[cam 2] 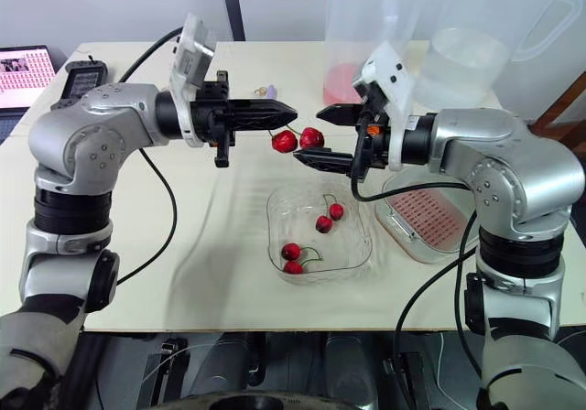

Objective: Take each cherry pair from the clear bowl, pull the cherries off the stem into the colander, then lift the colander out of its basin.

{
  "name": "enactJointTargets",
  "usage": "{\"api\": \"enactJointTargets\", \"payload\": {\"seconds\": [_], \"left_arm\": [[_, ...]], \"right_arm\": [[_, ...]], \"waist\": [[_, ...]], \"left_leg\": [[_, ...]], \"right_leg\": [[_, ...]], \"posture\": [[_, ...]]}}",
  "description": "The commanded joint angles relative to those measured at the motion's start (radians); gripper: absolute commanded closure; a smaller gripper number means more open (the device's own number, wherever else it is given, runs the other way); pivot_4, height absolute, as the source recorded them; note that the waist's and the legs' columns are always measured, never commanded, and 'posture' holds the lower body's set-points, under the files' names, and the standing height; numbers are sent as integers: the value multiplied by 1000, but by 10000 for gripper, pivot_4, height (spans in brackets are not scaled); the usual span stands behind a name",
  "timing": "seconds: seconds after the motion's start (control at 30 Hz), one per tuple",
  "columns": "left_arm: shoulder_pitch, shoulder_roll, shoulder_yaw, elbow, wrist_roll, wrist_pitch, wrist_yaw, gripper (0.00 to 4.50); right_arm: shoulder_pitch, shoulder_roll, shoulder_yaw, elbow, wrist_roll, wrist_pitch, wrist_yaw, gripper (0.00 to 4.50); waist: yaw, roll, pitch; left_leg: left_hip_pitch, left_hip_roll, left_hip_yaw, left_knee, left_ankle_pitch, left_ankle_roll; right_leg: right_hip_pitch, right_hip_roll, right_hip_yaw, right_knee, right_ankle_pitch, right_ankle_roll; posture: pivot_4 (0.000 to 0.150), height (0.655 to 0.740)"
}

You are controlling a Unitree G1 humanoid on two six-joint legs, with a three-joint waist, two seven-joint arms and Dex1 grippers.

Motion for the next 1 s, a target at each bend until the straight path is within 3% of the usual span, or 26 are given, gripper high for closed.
{"api": "enactJointTargets", "payload": {"seconds": [0.03,0.13,0.3,0.57,0.77,1.0], "left_arm": [[-12,1,39,-35,-22,1,24,45000],[-8,2,39,-44,-28,8,36,45000],[-13,-1,33,-46,-35,12,40,45000],[-16,-7,33,-39,-36,6,37,45000],[-17,-7,35,-36,-36,0,35,45000],[-11,-7,38,-30,-30,-16,28,45000]], "right_arm": [[-1,-4,-19,-17,42,-13,-17,507],[10,-2,-38,-25,80,-6,-31,9369],[28,-25,-36,-21,107,-23,-47,33705],[50,-48,-34,-16,131,-36,-70,33705],[178,-159,-44,-14,128,-98,-9,33705],[315,-324,-166,20,135,-137,60,33705]], "waist": [[0,0,0],[0,0,0],[0,0,0],[0,0,0],[3,0,0],[1,0,0]], "left_leg": [[0,0,0,0,0,0],[0,0,0,0,0,0],[0,0,0,0,0,0],[0,0,0,0,0,0],[-1,0,0,0,0,0],[-1,0,0,0,0,0]], "right_leg": [[0,0,0,0,0,0],[0,0,0,0,0,0],[0,0,0,0,0,0],[0,0,0,0,0,0],[0,0,0,-1,0,0],[0,0,0,-3,0,0]], "posture": [[1500,7400],[1500,7400],[1500,7400],[1500,7400],[1500,7400],[1500,7400]]}}
